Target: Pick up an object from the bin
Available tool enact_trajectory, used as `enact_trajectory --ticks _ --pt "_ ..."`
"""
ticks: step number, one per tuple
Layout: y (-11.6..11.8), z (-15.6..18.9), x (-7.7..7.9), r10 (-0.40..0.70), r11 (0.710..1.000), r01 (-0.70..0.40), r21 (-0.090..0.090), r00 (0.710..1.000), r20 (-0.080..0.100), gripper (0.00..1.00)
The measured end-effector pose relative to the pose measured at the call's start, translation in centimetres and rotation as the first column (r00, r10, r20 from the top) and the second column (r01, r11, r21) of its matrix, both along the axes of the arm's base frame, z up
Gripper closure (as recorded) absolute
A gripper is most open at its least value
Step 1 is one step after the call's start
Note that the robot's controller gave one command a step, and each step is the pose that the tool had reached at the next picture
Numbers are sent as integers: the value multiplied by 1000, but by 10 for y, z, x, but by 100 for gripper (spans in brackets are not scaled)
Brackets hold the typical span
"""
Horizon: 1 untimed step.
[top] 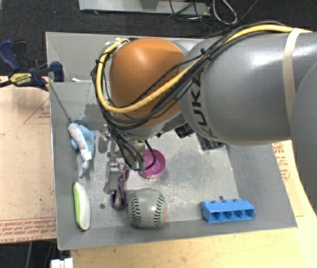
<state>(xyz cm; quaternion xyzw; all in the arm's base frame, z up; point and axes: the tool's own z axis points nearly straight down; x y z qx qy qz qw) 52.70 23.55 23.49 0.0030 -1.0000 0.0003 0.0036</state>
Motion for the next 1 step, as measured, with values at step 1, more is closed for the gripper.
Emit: enact_trajectory --ticks 1 --pt "-2 5 2 -6 1000 6 2 1000 7 0"
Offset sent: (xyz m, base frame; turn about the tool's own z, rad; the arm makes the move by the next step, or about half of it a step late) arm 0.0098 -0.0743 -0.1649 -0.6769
